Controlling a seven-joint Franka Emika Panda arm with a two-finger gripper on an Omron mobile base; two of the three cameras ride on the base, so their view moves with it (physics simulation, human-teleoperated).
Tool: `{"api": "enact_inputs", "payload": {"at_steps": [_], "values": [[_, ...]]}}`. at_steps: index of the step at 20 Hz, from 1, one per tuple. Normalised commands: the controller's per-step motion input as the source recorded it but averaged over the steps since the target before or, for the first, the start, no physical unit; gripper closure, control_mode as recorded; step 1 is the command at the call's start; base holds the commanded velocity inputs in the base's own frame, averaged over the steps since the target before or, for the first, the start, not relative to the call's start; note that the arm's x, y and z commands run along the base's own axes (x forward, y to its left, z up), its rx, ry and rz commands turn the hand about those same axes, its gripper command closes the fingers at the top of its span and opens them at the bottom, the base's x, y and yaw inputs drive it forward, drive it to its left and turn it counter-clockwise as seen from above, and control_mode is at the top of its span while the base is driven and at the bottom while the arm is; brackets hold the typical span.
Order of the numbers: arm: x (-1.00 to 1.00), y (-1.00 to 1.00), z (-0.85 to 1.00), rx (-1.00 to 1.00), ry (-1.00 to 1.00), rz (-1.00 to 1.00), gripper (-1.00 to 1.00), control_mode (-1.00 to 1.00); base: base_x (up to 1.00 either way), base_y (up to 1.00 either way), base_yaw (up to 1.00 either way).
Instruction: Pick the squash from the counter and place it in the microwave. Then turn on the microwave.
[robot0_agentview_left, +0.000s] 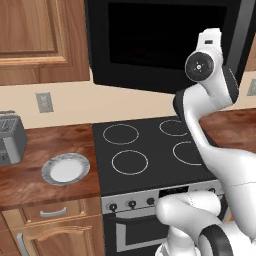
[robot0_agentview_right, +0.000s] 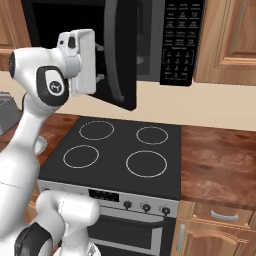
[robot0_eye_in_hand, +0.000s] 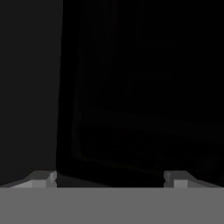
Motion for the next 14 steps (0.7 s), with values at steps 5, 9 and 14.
{"api": "enact_inputs", "payload": {"at_steps": [5, 9, 14], "values": [[0.38, -0.2, 0.0, 0.0, 0.0, -0.01, -1.0, -1.0, 0.0, 0.0, 0.0], [0.39, -0.17, 0.0, 0.0, 0.0, 0.0, -1.0, -1.0, 0.0, 0.0, 0.0], [0.39, -0.17, 0.0, 0.0, 0.0, 0.0, -1.0, -1.0, 0.0, 0.0, 0.0]]}}
